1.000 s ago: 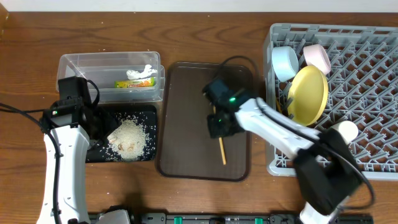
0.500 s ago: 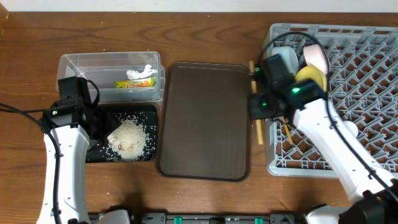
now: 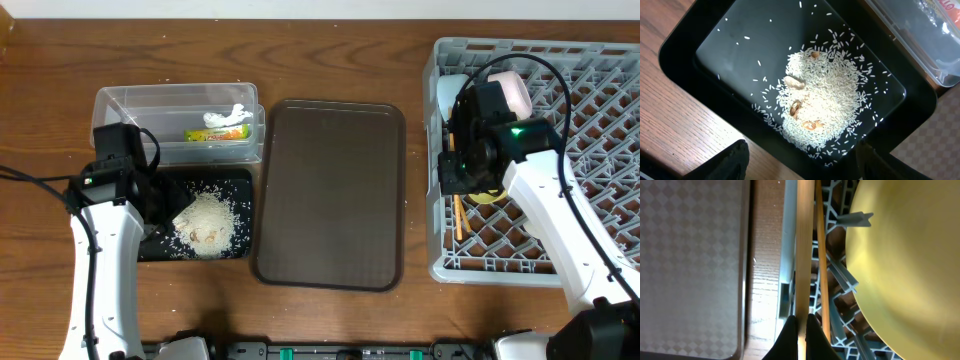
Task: Sort waste into correct bins and load items into the dishwasher rack
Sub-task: 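Place the last chopstick into the rack with right gripper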
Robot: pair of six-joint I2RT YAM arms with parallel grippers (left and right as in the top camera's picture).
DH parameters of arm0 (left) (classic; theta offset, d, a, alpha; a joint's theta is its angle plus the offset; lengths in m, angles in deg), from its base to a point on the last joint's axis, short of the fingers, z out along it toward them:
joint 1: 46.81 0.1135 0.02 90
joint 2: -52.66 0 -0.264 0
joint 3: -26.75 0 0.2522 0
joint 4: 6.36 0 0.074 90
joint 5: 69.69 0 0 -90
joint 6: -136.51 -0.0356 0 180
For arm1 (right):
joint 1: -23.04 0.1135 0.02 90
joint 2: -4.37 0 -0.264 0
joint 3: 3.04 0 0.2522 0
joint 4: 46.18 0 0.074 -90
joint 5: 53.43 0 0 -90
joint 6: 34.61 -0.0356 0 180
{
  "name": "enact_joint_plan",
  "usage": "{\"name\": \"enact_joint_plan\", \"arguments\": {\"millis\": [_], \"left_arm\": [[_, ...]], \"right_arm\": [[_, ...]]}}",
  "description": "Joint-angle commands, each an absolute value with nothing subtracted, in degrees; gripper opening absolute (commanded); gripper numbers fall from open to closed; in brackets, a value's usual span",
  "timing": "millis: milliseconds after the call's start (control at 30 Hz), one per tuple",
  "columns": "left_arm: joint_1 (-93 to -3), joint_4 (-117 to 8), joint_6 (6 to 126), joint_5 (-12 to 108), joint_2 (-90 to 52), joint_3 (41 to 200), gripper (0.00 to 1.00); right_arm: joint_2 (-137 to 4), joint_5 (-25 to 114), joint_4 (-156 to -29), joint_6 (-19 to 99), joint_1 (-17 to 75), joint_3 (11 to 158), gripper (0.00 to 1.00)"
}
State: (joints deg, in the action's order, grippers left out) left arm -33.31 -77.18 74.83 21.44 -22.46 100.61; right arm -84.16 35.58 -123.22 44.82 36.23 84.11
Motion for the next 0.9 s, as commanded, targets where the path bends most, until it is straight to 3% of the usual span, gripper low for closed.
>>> {"name": "enact_joint_plan", "arguments": {"millis": [0,167,333,667,867], "left_arm": [[-33.05,-77.49,74.87,21.15,-22.24,100.67,0.71],[-33.05,-77.49,74.87,21.15,-22.24,100.67,0.71],[-33.05,-77.51,74.87,21.15,-22.24,100.67,0.71],[-33.07,-77.77,74.39,21.66,-22.24,100.67,0.72],[-35.06,-74.43,63.98,30.92,-22.19,101.26,0.78]], "right_arm": [[-84.03,34.2,-123.31,45.83,35.79,83.76,0.02],[-84.03,33.37,-122.02,45.59,35.75,81.4,0.07],[-84.03,33.37,-120.75,45.59,35.75,80.94,0.33],[-84.03,33.65,-118.72,42.66,35.75,80.94,0.37],[-84.01,43.82,-110.33,41.3,35.66,81.33,0.42]]}}
